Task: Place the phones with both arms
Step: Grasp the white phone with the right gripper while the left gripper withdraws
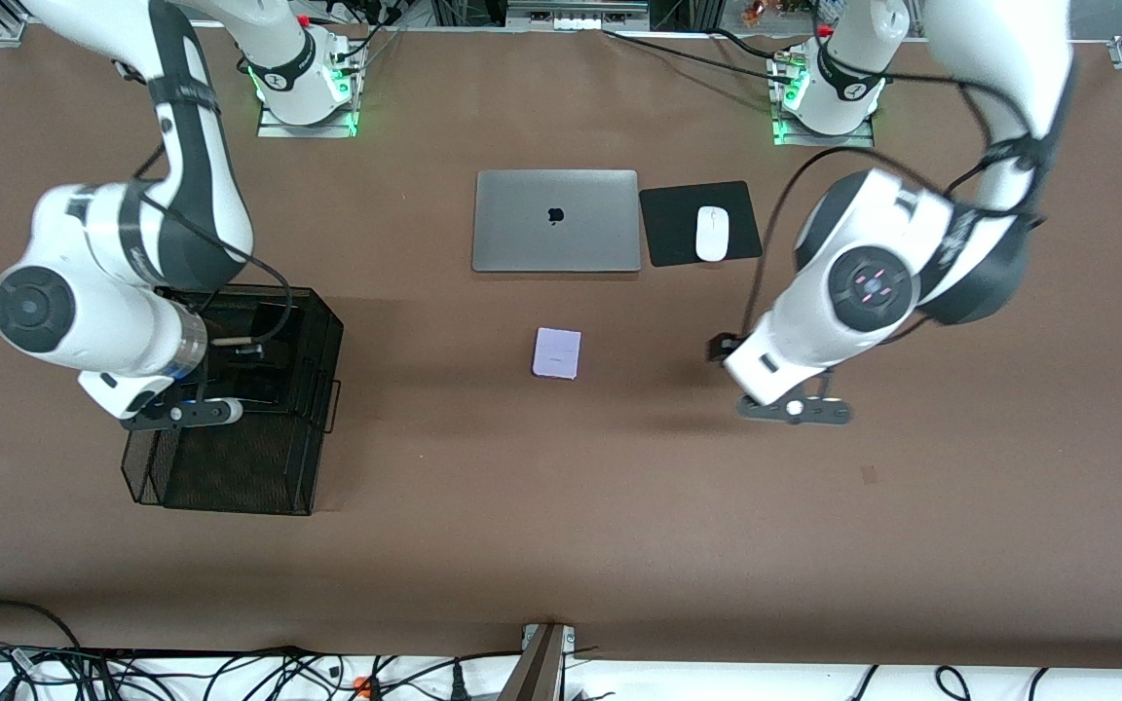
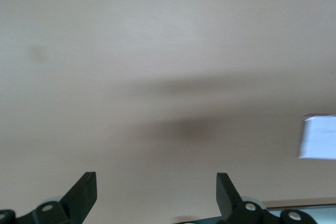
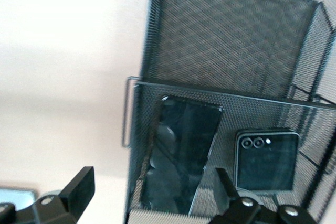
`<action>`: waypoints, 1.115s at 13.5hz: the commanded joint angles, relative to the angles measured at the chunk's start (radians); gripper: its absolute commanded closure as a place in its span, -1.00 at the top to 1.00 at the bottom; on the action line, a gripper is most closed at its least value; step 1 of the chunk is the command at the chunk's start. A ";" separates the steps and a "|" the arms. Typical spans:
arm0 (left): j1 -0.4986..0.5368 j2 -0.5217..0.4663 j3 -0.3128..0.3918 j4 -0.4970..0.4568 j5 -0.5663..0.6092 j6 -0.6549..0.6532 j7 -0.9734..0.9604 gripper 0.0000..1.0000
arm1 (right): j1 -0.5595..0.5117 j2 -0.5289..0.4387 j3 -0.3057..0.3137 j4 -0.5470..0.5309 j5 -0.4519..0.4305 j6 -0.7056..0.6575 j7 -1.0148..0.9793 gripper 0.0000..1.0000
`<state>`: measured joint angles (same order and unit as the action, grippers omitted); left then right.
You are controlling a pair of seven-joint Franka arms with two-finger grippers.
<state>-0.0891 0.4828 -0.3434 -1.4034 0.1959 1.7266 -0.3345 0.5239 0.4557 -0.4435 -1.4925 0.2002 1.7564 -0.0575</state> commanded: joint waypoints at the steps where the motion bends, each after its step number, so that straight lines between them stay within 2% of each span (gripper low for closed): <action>1: 0.055 -0.124 0.000 -0.035 0.057 -0.076 0.141 1.00 | 0.059 0.003 0.008 0.081 -0.021 -0.072 0.109 1.00; 4: 0.161 -0.284 0.020 -0.072 0.021 -0.101 0.251 1.00 | 0.200 0.037 0.014 0.090 -0.009 -0.054 0.408 1.00; 5: 0.164 -0.352 0.080 -0.125 -0.040 -0.090 0.262 1.00 | 0.253 0.069 0.016 0.106 -0.001 -0.020 0.497 1.00; 6: 0.145 -0.418 0.174 -0.175 -0.138 -0.079 0.264 1.00 | 0.313 0.098 0.020 0.110 -0.001 0.035 0.596 1.00; 7: 0.125 -0.473 0.243 -0.252 -0.212 -0.023 0.273 1.00 | 0.358 0.130 0.023 0.110 0.001 0.104 0.699 1.00; 8: 0.115 -0.536 0.276 -0.341 -0.223 0.070 0.337 1.00 | 0.389 0.162 0.040 0.112 0.007 0.174 0.787 1.00; 10: 0.103 -0.642 0.280 -0.486 -0.222 0.180 0.490 1.00 | 0.429 0.240 0.077 0.118 0.010 0.308 0.899 1.00; 12: 0.059 -0.642 0.290 -0.496 -0.195 0.144 0.407 1.00 | 0.435 0.311 0.127 0.118 0.008 0.444 0.967 1.00; 13: 0.024 -0.635 0.320 -0.479 -0.141 0.113 0.382 1.00 | 0.436 0.345 0.141 0.117 0.008 0.500 0.981 1.00; 15: 0.011 -0.612 0.319 -0.442 -0.131 0.055 0.377 1.00 | 0.438 0.395 0.144 0.117 0.008 0.583 0.981 1.00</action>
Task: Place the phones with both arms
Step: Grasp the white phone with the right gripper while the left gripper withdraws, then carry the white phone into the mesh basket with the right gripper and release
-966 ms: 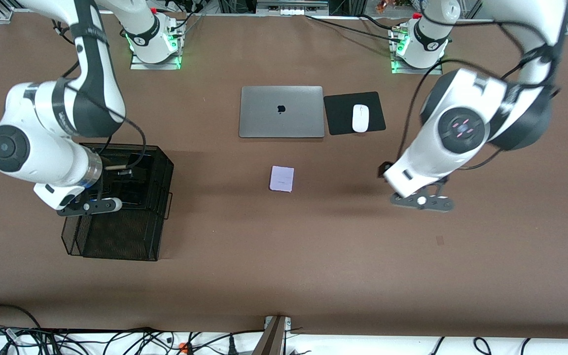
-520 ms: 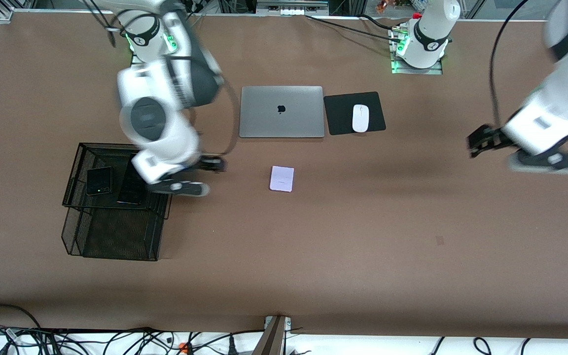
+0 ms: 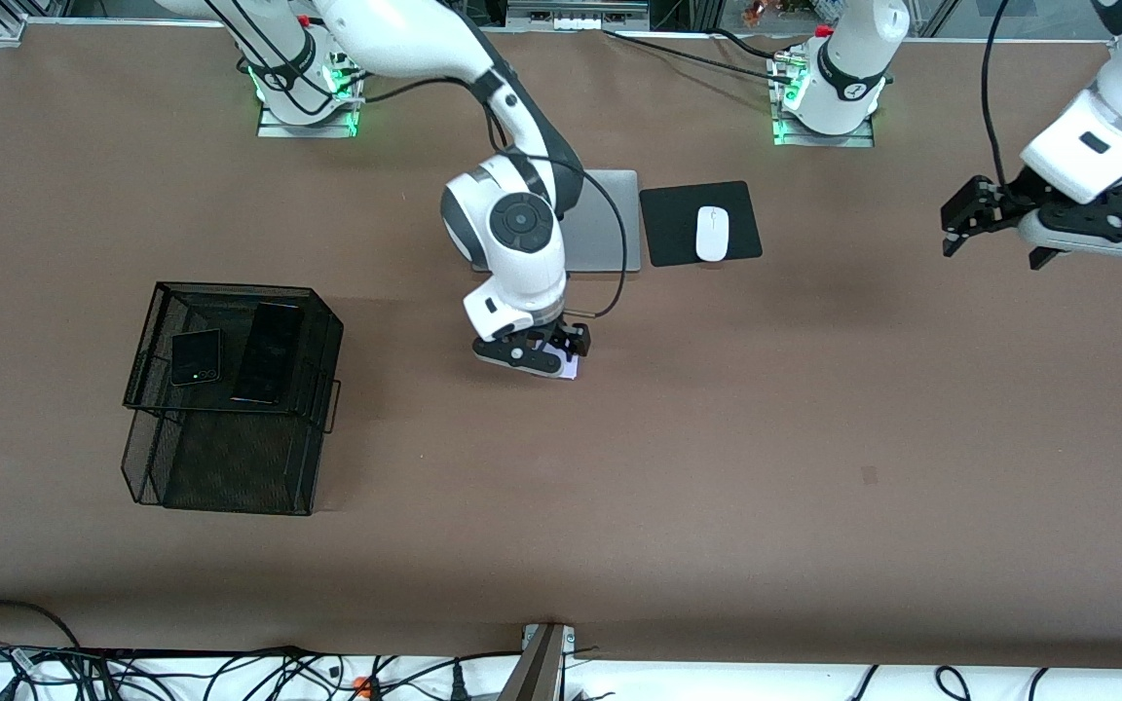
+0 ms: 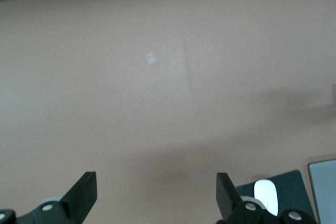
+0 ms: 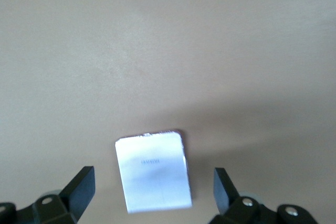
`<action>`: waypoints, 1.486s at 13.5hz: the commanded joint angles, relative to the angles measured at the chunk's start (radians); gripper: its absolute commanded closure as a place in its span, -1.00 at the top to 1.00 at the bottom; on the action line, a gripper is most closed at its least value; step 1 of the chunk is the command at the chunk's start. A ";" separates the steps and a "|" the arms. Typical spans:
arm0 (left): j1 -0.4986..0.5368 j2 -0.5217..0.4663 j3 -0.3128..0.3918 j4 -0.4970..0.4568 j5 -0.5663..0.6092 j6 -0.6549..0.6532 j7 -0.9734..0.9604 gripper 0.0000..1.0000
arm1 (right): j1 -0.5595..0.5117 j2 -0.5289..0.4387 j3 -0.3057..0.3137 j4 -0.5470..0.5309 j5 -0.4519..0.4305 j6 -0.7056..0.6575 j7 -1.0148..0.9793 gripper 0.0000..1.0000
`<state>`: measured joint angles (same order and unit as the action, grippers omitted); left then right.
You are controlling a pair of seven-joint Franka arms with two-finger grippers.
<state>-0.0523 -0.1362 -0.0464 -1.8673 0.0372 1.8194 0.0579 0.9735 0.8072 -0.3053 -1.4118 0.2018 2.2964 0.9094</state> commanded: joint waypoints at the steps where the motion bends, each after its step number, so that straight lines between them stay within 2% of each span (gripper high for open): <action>1: -0.023 0.022 0.022 0.040 0.027 -0.049 -0.013 1.00 | -0.013 0.065 0.018 0.037 0.007 0.085 0.017 1.00; 5: -0.024 0.118 0.020 0.167 0.026 -0.098 -0.021 1.00 | -0.012 0.132 0.035 0.045 0.007 0.179 0.043 1.00; 8: -0.026 0.141 0.020 0.198 0.026 -0.101 -0.023 1.00 | -0.012 0.148 0.040 0.045 0.007 0.181 0.042 1.00; 9: -0.023 0.141 0.020 0.198 0.026 -0.101 -0.023 1.00 | -0.012 0.150 0.040 0.047 0.005 0.179 0.037 0.80; 10: -0.020 0.141 0.020 0.198 0.026 -0.101 -0.023 1.00 | -0.012 0.147 0.040 0.047 0.004 0.170 0.034 -0.31; 11: -0.018 0.141 0.020 0.198 0.026 -0.103 -0.023 1.00 | -0.013 0.138 0.038 0.047 0.002 0.157 0.029 -0.93; 13: -0.020 0.141 0.020 0.200 0.027 -0.111 -0.023 1.00 | -0.016 0.116 0.031 0.109 -0.002 0.027 0.028 -1.00; 16: -0.020 0.139 0.019 0.200 0.026 -0.115 -0.023 1.00 | -0.050 0.032 -0.014 0.252 0.008 -0.322 -0.033 -1.00; 18: -0.020 0.141 0.019 0.200 0.026 -0.117 -0.023 1.00 | -0.128 -0.064 -0.009 0.281 0.022 -0.496 -0.152 -1.00; 20: -0.020 0.139 0.019 0.200 0.026 -0.126 -0.023 1.00 | -0.235 -0.127 -0.011 0.281 0.033 -0.605 -0.339 -1.00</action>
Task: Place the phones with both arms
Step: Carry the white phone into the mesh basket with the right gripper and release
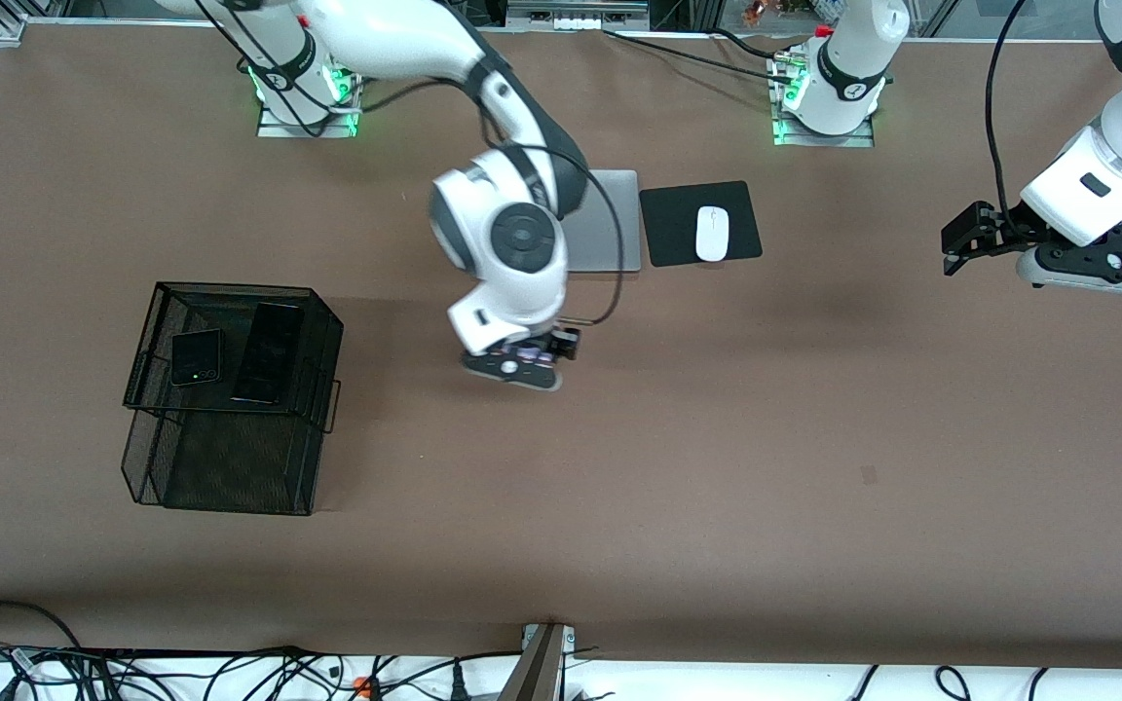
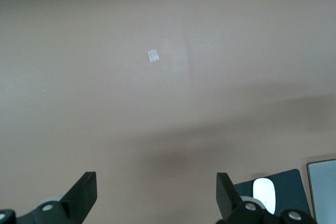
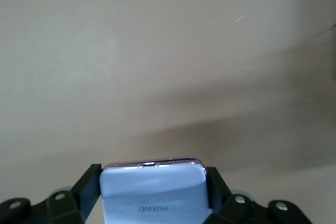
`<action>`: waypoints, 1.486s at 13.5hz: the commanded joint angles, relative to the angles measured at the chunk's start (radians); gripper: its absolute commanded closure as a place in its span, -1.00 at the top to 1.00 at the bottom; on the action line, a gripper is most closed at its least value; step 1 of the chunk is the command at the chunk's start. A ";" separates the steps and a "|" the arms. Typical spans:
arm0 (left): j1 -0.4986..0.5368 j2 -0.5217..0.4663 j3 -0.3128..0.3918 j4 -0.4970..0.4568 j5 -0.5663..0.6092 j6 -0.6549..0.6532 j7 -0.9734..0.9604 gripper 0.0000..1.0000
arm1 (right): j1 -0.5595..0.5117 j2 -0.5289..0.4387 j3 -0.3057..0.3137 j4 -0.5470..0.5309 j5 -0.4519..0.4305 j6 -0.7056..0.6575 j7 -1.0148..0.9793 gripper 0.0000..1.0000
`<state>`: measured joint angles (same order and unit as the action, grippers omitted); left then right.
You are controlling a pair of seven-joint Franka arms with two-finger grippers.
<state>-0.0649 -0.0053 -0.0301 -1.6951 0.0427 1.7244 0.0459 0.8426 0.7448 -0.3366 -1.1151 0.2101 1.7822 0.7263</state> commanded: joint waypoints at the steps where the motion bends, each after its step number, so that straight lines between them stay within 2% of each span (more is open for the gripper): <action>1: -0.007 0.008 0.002 0.028 0.020 -0.032 -0.011 1.00 | -0.161 -0.071 0.018 -0.015 0.025 -0.131 -0.254 -1.00; 4: -0.006 0.008 0.004 0.028 0.019 -0.032 -0.009 1.00 | -0.345 -0.071 -0.001 -0.011 0.012 -0.147 -0.546 -1.00; 6: -0.006 0.008 0.004 0.028 0.017 -0.039 -0.009 1.00 | -0.437 -0.056 -0.047 -0.008 0.014 -0.089 -0.761 -1.00; 9: -0.006 0.008 0.006 0.032 0.017 -0.040 -0.009 1.00 | -0.555 -0.018 -0.047 -0.008 0.015 -0.014 -0.976 -1.00; 11: -0.006 0.008 0.004 0.034 0.017 -0.045 -0.011 1.00 | -0.603 0.028 -0.042 -0.009 0.028 0.043 -1.057 -1.00; 15: -0.006 0.008 0.004 0.035 0.017 -0.048 -0.011 1.00 | -0.632 0.151 -0.035 -0.014 0.121 0.117 -1.133 -1.00; 20: -0.006 0.008 0.004 0.037 0.017 -0.062 -0.011 1.00 | -0.634 0.182 -0.030 -0.015 0.144 0.177 -1.157 -1.00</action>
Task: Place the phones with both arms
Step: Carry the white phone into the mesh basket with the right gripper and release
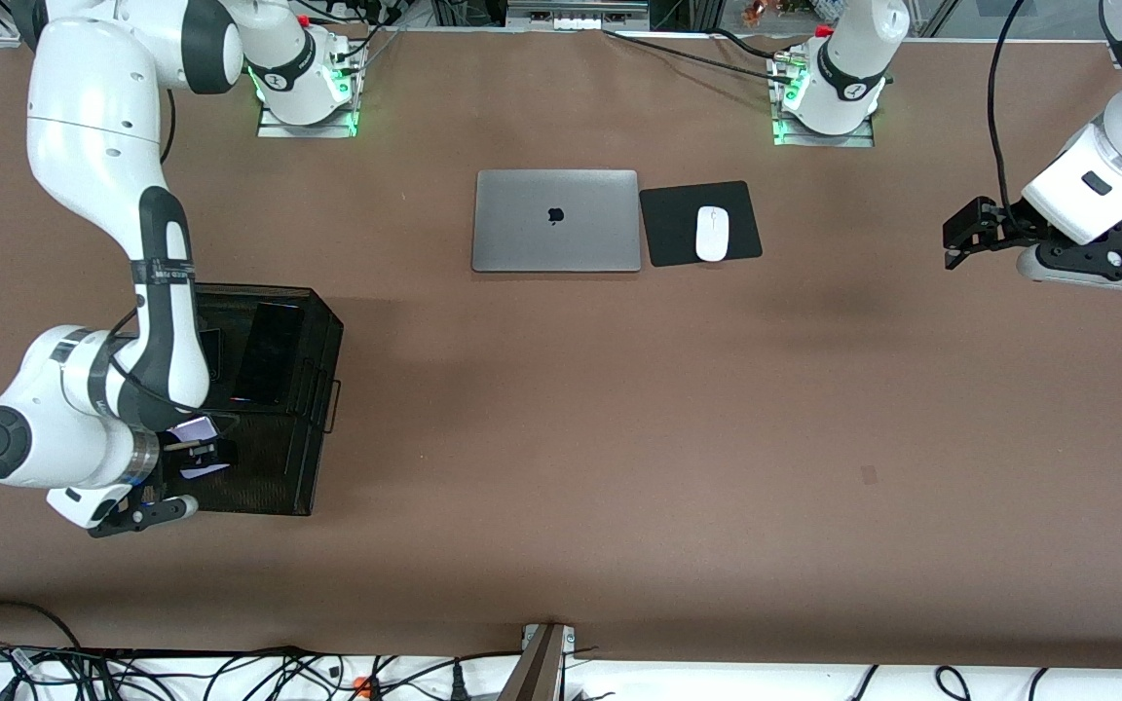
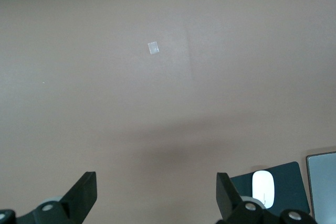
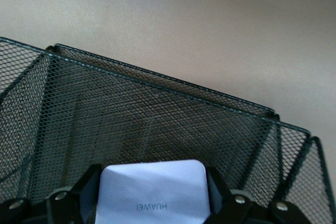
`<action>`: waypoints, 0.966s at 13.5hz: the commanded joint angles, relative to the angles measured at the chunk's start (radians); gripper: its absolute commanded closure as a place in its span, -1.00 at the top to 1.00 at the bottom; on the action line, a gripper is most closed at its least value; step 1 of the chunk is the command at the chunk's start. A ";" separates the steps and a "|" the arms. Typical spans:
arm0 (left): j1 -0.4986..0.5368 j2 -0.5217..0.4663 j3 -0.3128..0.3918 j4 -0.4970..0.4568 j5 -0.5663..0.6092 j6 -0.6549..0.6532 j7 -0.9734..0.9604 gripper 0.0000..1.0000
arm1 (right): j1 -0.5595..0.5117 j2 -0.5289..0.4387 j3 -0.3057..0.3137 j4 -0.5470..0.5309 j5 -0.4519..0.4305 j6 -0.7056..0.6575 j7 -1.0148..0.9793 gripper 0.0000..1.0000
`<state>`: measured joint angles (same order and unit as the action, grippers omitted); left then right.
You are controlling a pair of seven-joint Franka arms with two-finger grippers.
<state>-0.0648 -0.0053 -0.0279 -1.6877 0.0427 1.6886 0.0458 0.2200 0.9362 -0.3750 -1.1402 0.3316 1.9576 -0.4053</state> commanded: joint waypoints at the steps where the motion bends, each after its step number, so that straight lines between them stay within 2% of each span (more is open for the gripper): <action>1: -0.006 0.008 0.002 0.030 0.017 -0.026 -0.011 1.00 | -0.011 -0.005 0.008 0.010 0.023 0.004 -0.026 -1.00; 2: -0.006 0.008 0.002 0.030 0.017 -0.026 -0.011 1.00 | -0.011 -0.004 0.008 0.010 0.024 0.007 -0.024 -0.79; 3: -0.006 0.008 0.002 0.031 0.017 -0.026 -0.011 1.00 | -0.011 -0.004 0.008 0.010 0.030 0.010 -0.023 0.52; 4: -0.009 0.008 0.000 0.031 0.014 -0.026 -0.012 1.00 | -0.017 -0.004 0.008 0.008 0.055 0.020 -0.024 1.00; 9: -0.013 0.016 0.000 0.048 0.014 -0.035 -0.014 1.00 | -0.028 -0.028 0.004 0.016 0.061 -0.011 -0.038 1.00; 11: -0.015 0.016 0.000 0.048 0.014 -0.035 -0.015 1.00 | -0.025 -0.078 -0.016 0.019 0.053 -0.089 -0.041 1.00; 13: -0.015 0.018 0.000 0.048 0.014 -0.035 -0.014 1.00 | -0.013 -0.175 -0.024 0.016 0.018 -0.165 -0.035 1.00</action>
<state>-0.0714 -0.0036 -0.0299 -1.6724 0.0427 1.6790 0.0458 0.2015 0.8705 -0.3962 -1.1025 0.3691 1.8751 -0.4236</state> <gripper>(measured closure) 0.000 0.000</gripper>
